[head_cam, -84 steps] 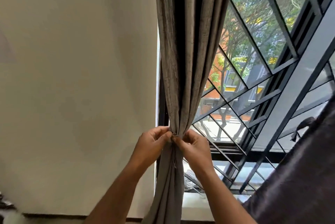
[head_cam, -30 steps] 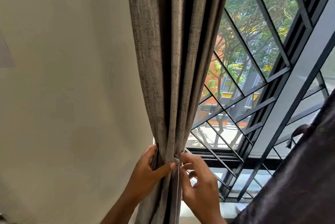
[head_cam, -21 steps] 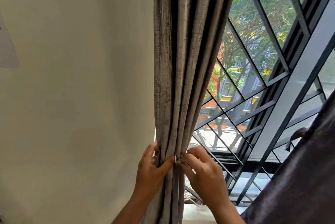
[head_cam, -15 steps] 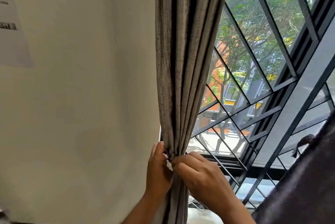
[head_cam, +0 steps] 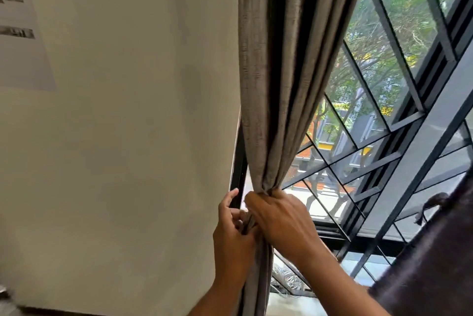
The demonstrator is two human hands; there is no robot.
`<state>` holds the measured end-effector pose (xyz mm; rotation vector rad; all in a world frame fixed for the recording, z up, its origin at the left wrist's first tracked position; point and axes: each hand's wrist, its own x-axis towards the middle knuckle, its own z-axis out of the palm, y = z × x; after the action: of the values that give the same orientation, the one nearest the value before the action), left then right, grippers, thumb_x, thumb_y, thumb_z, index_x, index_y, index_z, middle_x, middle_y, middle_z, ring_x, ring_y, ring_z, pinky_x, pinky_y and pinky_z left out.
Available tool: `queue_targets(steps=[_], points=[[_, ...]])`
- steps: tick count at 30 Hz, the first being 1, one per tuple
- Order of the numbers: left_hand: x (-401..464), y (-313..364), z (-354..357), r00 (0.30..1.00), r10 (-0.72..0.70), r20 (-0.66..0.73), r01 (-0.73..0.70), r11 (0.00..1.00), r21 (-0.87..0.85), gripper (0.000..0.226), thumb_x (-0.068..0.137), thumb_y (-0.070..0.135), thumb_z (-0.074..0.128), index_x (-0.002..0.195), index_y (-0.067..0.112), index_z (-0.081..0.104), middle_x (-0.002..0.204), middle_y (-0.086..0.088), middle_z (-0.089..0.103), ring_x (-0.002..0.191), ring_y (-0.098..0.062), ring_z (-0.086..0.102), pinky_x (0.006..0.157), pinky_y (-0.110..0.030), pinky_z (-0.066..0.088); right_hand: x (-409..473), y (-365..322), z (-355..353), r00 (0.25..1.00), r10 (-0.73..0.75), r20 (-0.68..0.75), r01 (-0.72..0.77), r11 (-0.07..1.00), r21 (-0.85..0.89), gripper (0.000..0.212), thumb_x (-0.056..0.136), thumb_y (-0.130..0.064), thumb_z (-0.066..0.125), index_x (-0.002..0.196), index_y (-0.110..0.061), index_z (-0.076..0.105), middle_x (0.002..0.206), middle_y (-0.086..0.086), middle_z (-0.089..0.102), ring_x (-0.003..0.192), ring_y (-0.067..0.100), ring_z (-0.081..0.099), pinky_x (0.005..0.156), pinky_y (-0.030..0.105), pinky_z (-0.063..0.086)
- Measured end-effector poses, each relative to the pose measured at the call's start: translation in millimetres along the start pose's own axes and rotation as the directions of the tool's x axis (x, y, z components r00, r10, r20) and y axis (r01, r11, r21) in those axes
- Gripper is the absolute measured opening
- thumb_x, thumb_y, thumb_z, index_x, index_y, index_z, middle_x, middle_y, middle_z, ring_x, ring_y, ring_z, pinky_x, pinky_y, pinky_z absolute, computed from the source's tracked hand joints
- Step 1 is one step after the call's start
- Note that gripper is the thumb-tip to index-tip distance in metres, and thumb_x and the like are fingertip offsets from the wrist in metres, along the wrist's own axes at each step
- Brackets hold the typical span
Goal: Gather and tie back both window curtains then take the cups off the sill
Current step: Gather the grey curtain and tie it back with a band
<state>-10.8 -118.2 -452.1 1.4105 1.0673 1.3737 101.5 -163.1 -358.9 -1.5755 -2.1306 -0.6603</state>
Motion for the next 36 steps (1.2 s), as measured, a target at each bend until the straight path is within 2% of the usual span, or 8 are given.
queue_targets(steps=[5,10,16,22,27,30,33,36], points=[[-0.5,15.0,2.6,0.997,0.065,0.041,-0.069,0.994,0.085,0.041,0.083,0.02,0.086,0.115,0.038,0.067,0.084,0.012,0.072,0.08,-0.004,0.07,0.068,-0.012,0.053,-22.8,-8.7,2.5,0.987,0.145,-0.063,-0.149,0.987,-0.054,0.025,0.088,-0.023,0.081,0.101,-0.031,0.062,0.088,-0.009,0.075,0.083,0.026,0.06,0.056,0.033,0.035],[1.3,6.0,8.2,0.955,0.294,0.051,-0.293,0.896,0.333,0.022,0.089,0.021,0.081,0.089,0.029,0.06,0.079,0.018,0.057,0.072,-0.001,0.052,0.063,-0.009,0.039,-38.7,3.3,0.3,0.959,0.239,-0.154,-0.261,0.955,-0.138,0.007,0.098,-0.026,0.067,0.099,-0.024,0.073,0.085,-0.01,0.076,0.078,0.025,0.053,0.053,0.034,0.041],[-4.0,-4.1,15.0,0.724,0.682,0.105,-0.645,0.614,0.454,0.02,0.097,0.012,0.073,0.095,0.022,0.056,0.086,0.001,0.054,0.07,-0.016,0.052,0.057,-0.026,0.054,-41.4,4.8,0.0,0.853,0.446,-0.272,-0.421,0.895,0.147,0.011,0.088,-0.02,0.089,0.097,-0.02,0.082,0.063,-0.013,0.064,0.065,0.022,0.056,0.052,0.029,0.046],[-6.9,-9.0,19.3,0.527,0.82,0.224,-0.778,0.36,0.514,0.023,0.095,0.018,0.08,0.096,0.018,0.057,0.085,-0.005,0.063,0.074,-0.021,0.055,0.062,-0.033,0.057,-28.1,-0.3,-4.9,0.788,0.533,-0.31,-0.482,0.846,0.23,0.019,0.078,-0.017,0.096,0.084,-0.021,0.079,0.063,-0.024,0.04,0.056,0.02,0.059,0.051,0.027,0.047],[-6.8,-23.3,23.6,0.593,0.771,0.23,-0.764,0.449,0.464,0.018,0.099,0.022,0.074,0.101,0.021,0.056,0.088,-0.002,0.063,0.075,-0.017,0.056,0.067,-0.029,0.059,-34.6,-2.0,8.9,0.884,0.351,-0.31,-0.387,0.92,-0.063,0.016,0.097,-0.023,0.076,0.084,-0.022,0.066,0.076,-0.01,0.069,0.074,0.019,0.048,0.055,0.026,0.031],[-11.0,-23.2,27.0,0.765,0.625,0.157,-0.635,0.69,0.347,0.011,0.104,0.035,0.063,0.102,0.026,0.057,0.096,0.009,0.057,0.075,-0.006,0.056,0.064,-0.018,0.057,-38.4,2.0,20.2,0.916,0.286,-0.283,-0.325,0.94,-0.104,0.016,0.094,-0.013,0.082,0.089,-0.019,0.067,0.088,-0.006,0.072,0.083,0.024,0.062,0.056,0.031,0.047],[-20.4,-4.9,26.6,0.907,0.377,0.186,-0.396,0.915,0.078,0.013,0.094,0.031,0.073,0.099,0.036,0.063,0.109,0.018,0.058,0.09,-0.003,0.067,0.073,-0.014,0.058,-31.3,10.2,21.6,0.83,0.469,-0.302,-0.441,0.883,0.159,0.013,0.093,-0.016,0.084,0.089,-0.019,0.072,0.082,-0.008,0.071,0.074,0.015,0.067,0.062,0.023,0.05],[-12.7,8.9,18.9,0.943,0.227,0.245,-0.192,0.969,-0.157,0.024,0.102,0.012,0.06,0.11,0.031,0.072,0.111,0.006,0.072,0.097,-0.023,0.076,0.078,-0.037,0.066,-24.0,20.5,15.9,0.713,0.64,-0.288,-0.491,0.748,0.446,0.016,0.086,-0.013,0.089,0.086,-0.021,0.076,0.076,-0.012,0.074,0.066,0.005,0.072,0.06,0.02,0.057]])
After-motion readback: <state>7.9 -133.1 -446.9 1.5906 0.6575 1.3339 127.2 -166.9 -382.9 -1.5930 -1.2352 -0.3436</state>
